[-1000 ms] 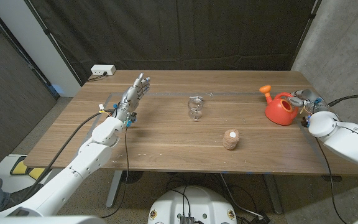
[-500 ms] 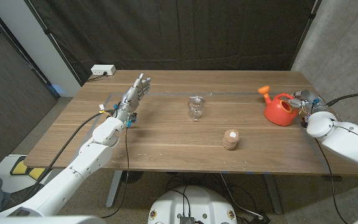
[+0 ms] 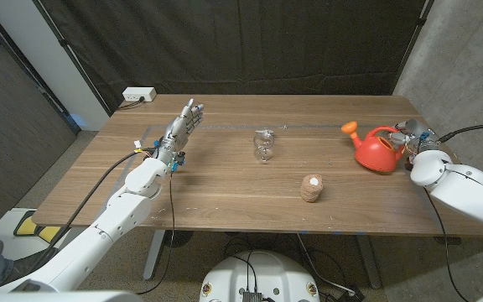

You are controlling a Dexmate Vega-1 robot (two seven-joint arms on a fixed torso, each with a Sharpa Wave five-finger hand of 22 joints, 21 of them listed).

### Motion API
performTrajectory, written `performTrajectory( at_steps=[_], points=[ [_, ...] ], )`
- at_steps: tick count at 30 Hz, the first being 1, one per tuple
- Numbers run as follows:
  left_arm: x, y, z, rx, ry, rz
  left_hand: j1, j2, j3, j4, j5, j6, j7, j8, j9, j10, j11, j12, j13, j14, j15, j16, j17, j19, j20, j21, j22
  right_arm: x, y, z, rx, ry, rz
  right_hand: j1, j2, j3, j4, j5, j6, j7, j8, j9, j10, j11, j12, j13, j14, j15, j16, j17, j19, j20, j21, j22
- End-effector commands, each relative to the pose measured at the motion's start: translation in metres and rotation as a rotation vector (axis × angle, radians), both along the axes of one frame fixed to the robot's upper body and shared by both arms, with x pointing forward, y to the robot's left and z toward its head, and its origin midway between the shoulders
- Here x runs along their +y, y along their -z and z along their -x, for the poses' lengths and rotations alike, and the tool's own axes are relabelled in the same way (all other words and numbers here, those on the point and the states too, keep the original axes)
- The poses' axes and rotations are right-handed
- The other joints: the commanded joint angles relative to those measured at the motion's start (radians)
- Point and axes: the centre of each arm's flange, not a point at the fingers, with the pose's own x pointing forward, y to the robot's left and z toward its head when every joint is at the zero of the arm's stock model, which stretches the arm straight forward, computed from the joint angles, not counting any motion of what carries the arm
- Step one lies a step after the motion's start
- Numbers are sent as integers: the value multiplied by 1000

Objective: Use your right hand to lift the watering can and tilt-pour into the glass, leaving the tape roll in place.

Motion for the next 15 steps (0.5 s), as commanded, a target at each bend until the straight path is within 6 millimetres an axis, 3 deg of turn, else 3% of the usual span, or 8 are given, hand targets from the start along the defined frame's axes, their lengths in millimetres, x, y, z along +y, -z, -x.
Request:
performTrajectory(
  at_steps=[1, 9, 12, 15],
  points=[
    [3, 1, 2, 6, -8, -1, 3, -3, -4, 4, -5, 6, -3, -2, 3, 7, 2, -2, 4, 10, 4, -4, 2, 1, 7, -1, 4, 7, -9, 6, -37, 0, 19, 6, -1, -7, 5, -3, 7, 2, 2, 7, 9, -3, 2, 2, 11, -75, 4, 1, 8, -94, 12, 4],
    [4, 0, 4, 3, -16, 0, 4, -1, -4, 4, -6, 8, -1, -3, 3, 9, 2, -3, 5, 11, 4, -3, 2, 1, 7, -2, 3, 26, -25, 15, -77, -9, 108, -1, 1, -12, 16, -3, -3, 1, -2, 13, 8, -5, -3, 2, 12, -73, 0, -1, 4, -94, 20, 8],
    [6, -1, 5, 1, -22, 4, 5, 0, -5, 5, -6, 9, -1, -3, 3, 9, 3, -3, 5, 12, 4, -3, 2, 2, 7, -1, 3, 35, -31, 18, -88, -2, 153, -25, 20, -14, 54, -1, -55, -7, -25, 26, 13, -10, -9, 5, 21, -71, -2, 5, -4, -94, 39, 19],
    [7, -2, 6, 0, -29, 6, 6, 1, -5, 4, -7, 11, -2, -3, 4, 10, 3, -3, 5, 14, 5, -3, 2, 2, 7, -1, 3, 45, -38, 22, -105, -12, 187, -30, 22, -12, 64, 0, -74, -5, -33, 29, 12, -12, -11, 8, 17, -71, -5, 6, -12, -94, 43, 22]
  ],
)
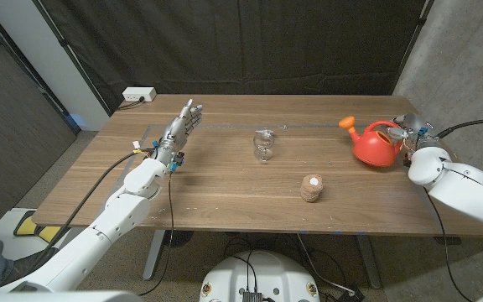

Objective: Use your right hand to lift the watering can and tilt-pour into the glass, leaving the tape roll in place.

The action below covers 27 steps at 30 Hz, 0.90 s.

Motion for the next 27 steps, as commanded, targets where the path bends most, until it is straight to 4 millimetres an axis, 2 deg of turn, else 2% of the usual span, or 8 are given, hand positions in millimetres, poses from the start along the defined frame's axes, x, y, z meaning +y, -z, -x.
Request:
performTrajectory(
  at_steps=[1, 14, 27],
  points=[
    [5, -2, 4, -4, -22, 6, 6, 2, -5, 4, 1, 11, -1, -4, 4, 9, -5, -3, 5, 9, 0, -3, 2, 2, 6, -2, 3, 31, -22, 13, -59, -9, 128, -20, 10, 5, 17, 0, -23, 0, -10, 6, 6, -6, -7, 7, 7, -66, -5, 4, -12, -95, 9, 7],
    [17, -7, 19, -14, -62, -9, 13, 8, -4, 3, 0, 14, 3, -5, 4, 8, 7, -5, 5, 12, 2, -3, 2, 3, 7, -2, 3, 64, -42, 21, -113, -47, 250, -20, 10, 11, 25, 2, -18, 1, -13, 6, 10, -9, -8, 8, 8, -67, -6, 9, -18, -96, 17, 12],
    [30, -7, 28, -25, -72, -36, 23, 10, -3, -1, -3, 5, -1, -12, 4, 3, 0, -10, 5, 8, -5, -6, 1, -1, 5, -4, 3, 95, -54, 35, -130, -67, 334, -21, 11, 20, 37, 4, -28, -3, -17, 15, 1, -16, -11, 17, 5, -68, -8, 14, -29, -96, 27, 18]
  ],
)
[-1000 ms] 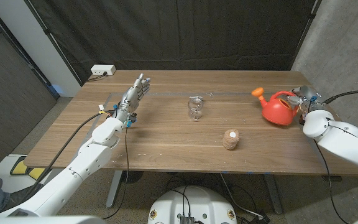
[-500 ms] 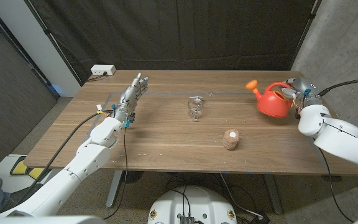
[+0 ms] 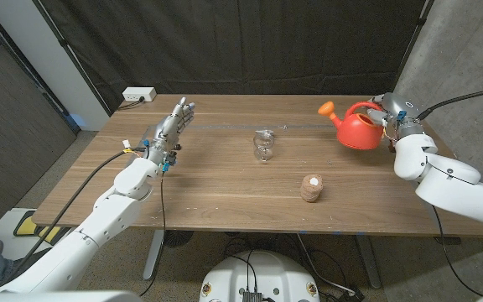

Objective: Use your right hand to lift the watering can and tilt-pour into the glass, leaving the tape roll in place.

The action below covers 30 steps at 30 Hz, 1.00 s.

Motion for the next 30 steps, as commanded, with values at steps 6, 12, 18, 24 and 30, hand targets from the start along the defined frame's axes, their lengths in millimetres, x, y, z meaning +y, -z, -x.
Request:
performTrajectory(
  at_steps=[6, 12, 18, 24, 30],
  points=[
    [10, 1, 11, -11, -13, -16, 12, -4, -4, -3, -4, 2, -5, -2, 4, -2, 2, -2, 5, 1, 0, -2, 0, -2, 5, -5, 3, 36, -15, 21, -15, 2, 135, -15, 4, 10, 23, 5, -17, -6, -8, 16, -2, -12, -3, 12, 2, -66, -4, 6, -14, -102, 16, 11],
    [9, 0, 14, -13, -16, -31, 14, -4, -5, -3, -5, 1, -2, -4, 4, -2, 2, -2, 5, 0, 0, -2, 0, -2, 4, -5, 3, 44, -16, 29, -34, 25, 199, -15, 3, 17, 31, 6, -18, -2, -6, 25, 1, -15, 0, 17, 0, -68, -5, 10, -21, -103, 21, 14],
    [9, 0, 17, -21, -36, -47, 34, -11, -5, -16, -7, 0, 3, -6, 4, -7, 20, -5, 5, 8, 11, -1, -2, -2, -4, -6, 2, 53, -15, 31, -38, 35, 260, -14, 2, 22, 36, 6, -17, -1, -4, 32, 5, -16, 3, 21, 2, -69, -5, 12, -22, -103, 28, 17],
    [10, -1, 19, -35, -56, -96, 81, -43, -10, -49, -8, -41, 15, -22, 4, -19, 25, -12, 4, -2, 11, -8, -5, -26, -20, -17, -1, 63, -15, 34, -40, 41, 306, -11, 1, 29, 39, 6, -17, 4, -3, 39, 7, -15, 5, 25, 9, -70, -5, 11, -18, -103, 37, 21],
    [7, -2, 20, -48, -53, -134, 123, -58, -9, -75, -8, -64, 13, -26, 4, -47, 25, -20, 5, -26, 11, -14, -5, -57, -18, -26, -1, 74, -15, 37, -42, 51, 371, -7, 0, 34, 39, 6, -17, 6, -2, 45, 12, -12, 8, 28, 15, -71, -4, 10, -15, -104, 45, 23]
  ],
)
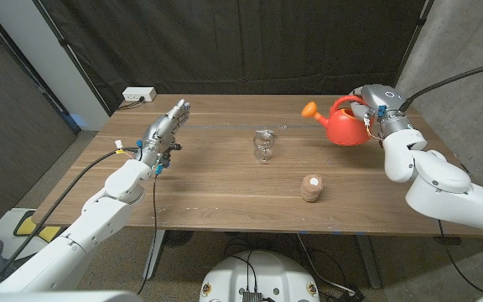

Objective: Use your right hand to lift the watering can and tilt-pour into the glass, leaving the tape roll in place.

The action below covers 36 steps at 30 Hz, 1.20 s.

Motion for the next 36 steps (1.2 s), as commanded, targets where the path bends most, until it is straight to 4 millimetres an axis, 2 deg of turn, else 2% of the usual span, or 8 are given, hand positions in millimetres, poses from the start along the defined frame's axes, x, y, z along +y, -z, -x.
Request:
performTrajectory(
  at_steps=[1, 18, 23, 35, 36],
  points=[
    [-3, -3, 5, -25, -7, -74, 26, -7, 1, -13, -3, -13, -3, -6, 4, -12, 0, -3, 5, -10, 1, -3, 0, -15, -3, -2, 1, 20, -4, 8, -20, 40, 143, 1, -7, 8, 5, 6, -3, 6, 2, 6, 8, 2, 10, 5, 13, -75, -4, 1, 1, -109, 9, 5],
    [-11, 3, 20, -30, -9, -118, 39, -4, 1, -18, -4, -25, -6, -7, 5, -32, 4, -6, 5, -35, 6, -6, 2, -43, 4, -6, 2, 51, -23, 3, -48, 45, 303, 6, -10, 16, 6, 5, -5, 2, 2, 19, 12, -1, 14, 12, 22, -75, -2, 4, 1, -109, 23, 9],
    [-9, 3, 19, -23, -14, -107, 30, 5, -1, -11, -5, -17, -3, -2, 6, -29, 13, -2, 6, -32, 13, 0, 4, -40, 1, -2, 3, 58, -30, -1, -64, 43, 331, 0, -12, 17, 15, 3, -5, -10, 4, 31, 20, -17, 18, 16, 34, -74, -3, -1, 3, -109, 37, 13],
    [-3, 4, 20, -26, -18, -97, 22, 13, -3, -3, -7, -8, -2, 2, 6, -25, 7, 2, 6, -30, 8, 3, 5, -41, 0, 1, 4, 81, -47, -7, -82, 11, 432, 3, -15, 22, 12, 3, -1, -8, 7, 42, 19, -17, 18, 19, 33, -75, -9, -7, 1, -110, 45, 15],
    [-2, 4, 21, -28, -19, -95, 20, 14, -4, -2, -7, -8, -3, 2, 6, -26, 1, 1, 6, -30, 9, 3, 5, -41, 0, 2, 4, 83, -48, -8, -85, 8, 440, 4, -15, 22, 12, 3, -1, -8, 7, 43, 19, -17, 18, 19, 33, -75, -10, -7, 0, -110, 46, 15]
  ],
)
